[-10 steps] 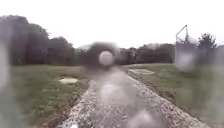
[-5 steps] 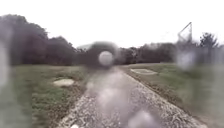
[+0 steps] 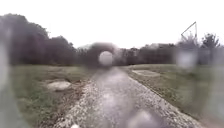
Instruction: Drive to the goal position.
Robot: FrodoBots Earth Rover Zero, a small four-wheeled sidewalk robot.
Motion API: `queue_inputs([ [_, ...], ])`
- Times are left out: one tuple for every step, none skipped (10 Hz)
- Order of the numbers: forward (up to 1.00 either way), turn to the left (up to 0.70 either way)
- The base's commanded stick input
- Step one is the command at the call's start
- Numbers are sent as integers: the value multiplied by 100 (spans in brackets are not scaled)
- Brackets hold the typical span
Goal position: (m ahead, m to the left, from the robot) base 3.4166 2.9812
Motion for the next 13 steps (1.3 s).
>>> queue_inputs([
  [70,0],
  [70,0],
  [70,0],
  [70,0],
  [70,0],
  [70,0],
  [70,0],
  [70,0],
  [70,0],
  [70,0],
  [70,0],
  [70,0],
  [70,0],
])
